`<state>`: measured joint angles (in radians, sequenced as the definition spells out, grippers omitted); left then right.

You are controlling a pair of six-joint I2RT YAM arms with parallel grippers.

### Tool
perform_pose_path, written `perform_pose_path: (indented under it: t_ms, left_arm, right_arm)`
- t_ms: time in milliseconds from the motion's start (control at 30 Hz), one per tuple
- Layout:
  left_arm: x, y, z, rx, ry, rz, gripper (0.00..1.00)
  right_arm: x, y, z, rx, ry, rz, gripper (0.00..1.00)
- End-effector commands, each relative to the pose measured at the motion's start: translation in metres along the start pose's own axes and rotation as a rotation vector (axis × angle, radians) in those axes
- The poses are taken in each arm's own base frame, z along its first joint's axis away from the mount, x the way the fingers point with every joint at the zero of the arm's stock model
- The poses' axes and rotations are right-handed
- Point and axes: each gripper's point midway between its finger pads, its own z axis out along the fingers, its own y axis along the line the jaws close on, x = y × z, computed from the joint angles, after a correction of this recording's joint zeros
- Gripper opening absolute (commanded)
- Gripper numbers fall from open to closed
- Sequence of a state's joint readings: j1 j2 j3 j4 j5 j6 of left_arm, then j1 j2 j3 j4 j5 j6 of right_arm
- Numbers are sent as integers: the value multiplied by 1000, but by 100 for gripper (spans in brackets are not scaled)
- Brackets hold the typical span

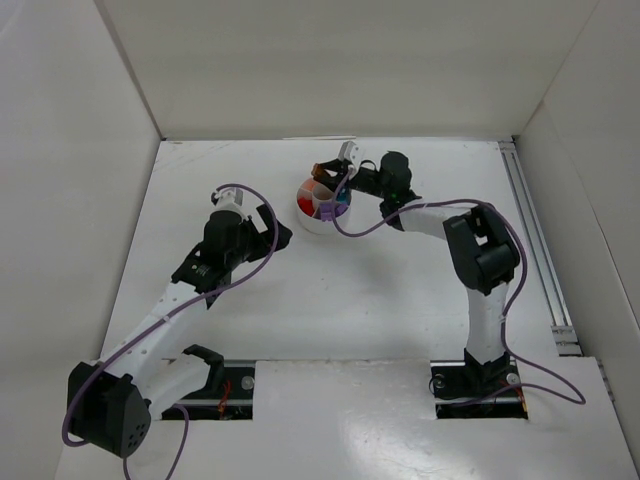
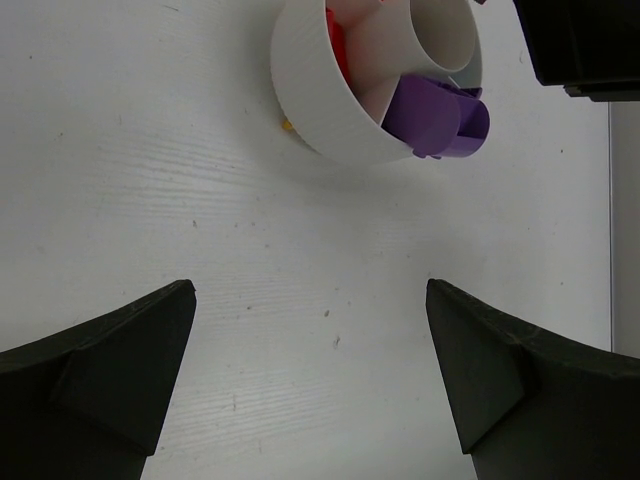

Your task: Sort the legos into containers by color

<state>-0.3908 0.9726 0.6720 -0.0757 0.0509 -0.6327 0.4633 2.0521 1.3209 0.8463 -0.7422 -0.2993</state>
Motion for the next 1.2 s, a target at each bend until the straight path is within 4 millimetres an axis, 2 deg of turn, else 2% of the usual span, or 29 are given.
perform_pose_path:
  t_ms: [0,200,333,367,500,600,700,733,833,900,967,1000,1033,1067,1100,1133,1167]
  left_arm:
    - [-22,-15,-5,32,-56,-8,99]
    - [-26,-16,-5,31,-69,-8,99]
    - [-23,-13,-6,18,-54,-8,99]
    - [-26,-16,-7,24,-61,-8,99]
    - [-26,-16,-9,25,-62,-8,99]
    - [-28,-16,-14,24,-75,-8,99]
    - [-32,-17,-20,27,-92,-9,99]
    - [-33,-16,-19,20,-98,-9,99]
    - [-38,-15,-25,10,-120,-10,99]
    - [-40,-16,-27,9,-119,-10,99]
    - [-47,-16,-32,-11,-141,-23,99]
    - [-46,-13,-32,-28,-142,-35,99]
    - [-47,-11,-34,-48,-139,-50,99]
    - [-52,-6,-35,-86,-158,-62,99]
    - [-54,-4,-36,-105,-164,-72,99]
    - [-51,2,-34,-134,-157,-81,99]
    - [-50,6,-34,-159,-148,-89,99]
  right_arm:
    - [-2,3,2,-18,-33,-10,30]
    - [3,3,3,-21,-23,0,35]
    - [-6,2,1,-19,-32,-9,46]
    - [-13,0,1,-16,-41,-18,51]
    - [-26,-3,-2,-4,-49,-28,57]
    - [-48,-1,-3,-7,-72,-55,63]
    - [-72,1,-5,-8,-102,-79,63]
    - [-74,2,-7,-7,-102,-89,65]
    - [-99,1,-18,21,-119,-108,66]
    - [-116,1,-35,46,-122,-129,68]
    - [-119,-8,-56,99,-92,-120,75]
    - [-140,-17,-76,143,-102,-147,86]
    - [-128,-12,-90,162,-62,-131,99]
    - [-125,-17,-104,225,-26,-114,100]
    - [-112,-15,-119,257,50,-82,100]
    - [-118,-14,-144,316,93,-92,100]
    - [-106,-28,-168,470,204,-50,100]
